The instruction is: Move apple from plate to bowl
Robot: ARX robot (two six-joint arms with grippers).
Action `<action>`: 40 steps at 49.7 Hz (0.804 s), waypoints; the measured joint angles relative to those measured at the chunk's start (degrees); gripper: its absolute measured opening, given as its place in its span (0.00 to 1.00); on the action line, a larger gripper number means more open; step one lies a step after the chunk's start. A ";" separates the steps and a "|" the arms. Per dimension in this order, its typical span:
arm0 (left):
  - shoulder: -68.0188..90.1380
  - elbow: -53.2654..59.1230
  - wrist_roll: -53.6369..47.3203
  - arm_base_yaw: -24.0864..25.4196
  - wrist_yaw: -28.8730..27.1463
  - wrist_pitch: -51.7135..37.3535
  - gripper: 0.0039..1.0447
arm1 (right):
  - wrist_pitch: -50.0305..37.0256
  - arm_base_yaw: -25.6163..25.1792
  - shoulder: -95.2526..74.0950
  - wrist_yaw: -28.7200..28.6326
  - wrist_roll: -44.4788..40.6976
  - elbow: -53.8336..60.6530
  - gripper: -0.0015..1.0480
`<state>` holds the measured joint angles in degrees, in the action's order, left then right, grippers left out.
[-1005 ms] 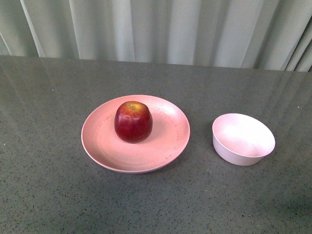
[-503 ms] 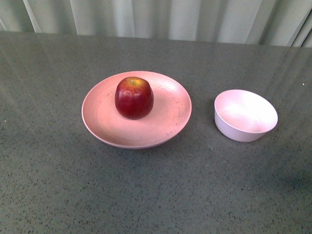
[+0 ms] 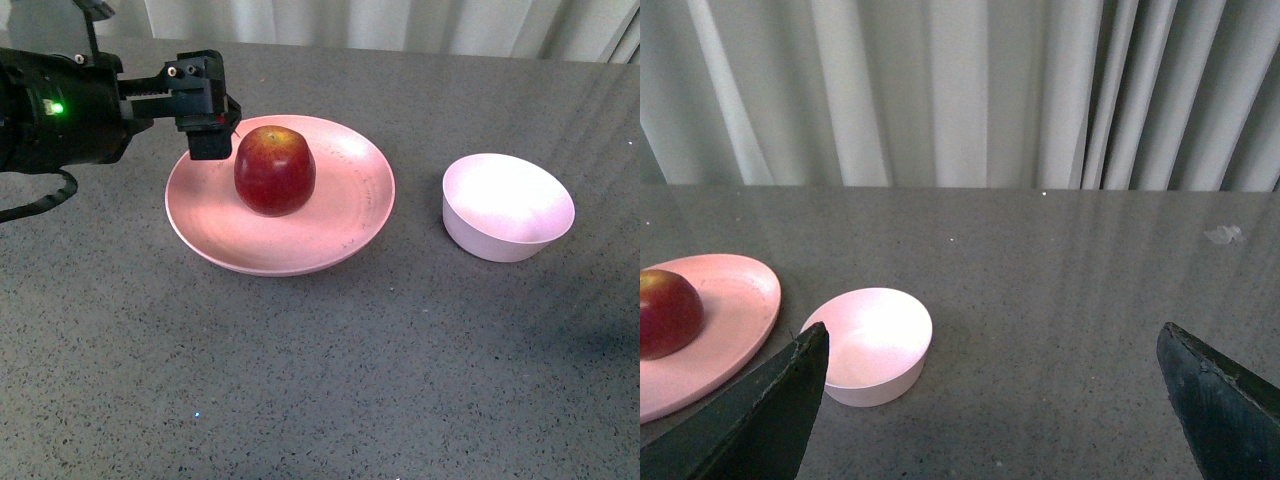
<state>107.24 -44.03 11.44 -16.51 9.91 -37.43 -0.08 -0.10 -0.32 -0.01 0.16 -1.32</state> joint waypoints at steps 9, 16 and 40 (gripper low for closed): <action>4.74 -4.37 -1.46 -1.51 -0.28 0.96 0.92 | 0.00 0.00 0.00 0.02 0.00 0.00 0.91; 7.48 -6.47 -1.86 -3.37 -0.24 1.42 0.92 | 0.00 0.00 0.00 0.02 0.00 0.00 0.91; 13.99 -11.65 -4.74 -6.03 -0.94 3.26 0.92 | 0.00 0.00 0.00 0.02 0.00 0.00 0.91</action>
<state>121.23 -55.68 6.70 -22.55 8.97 -34.17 -0.08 -0.10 -0.32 0.01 0.16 -1.32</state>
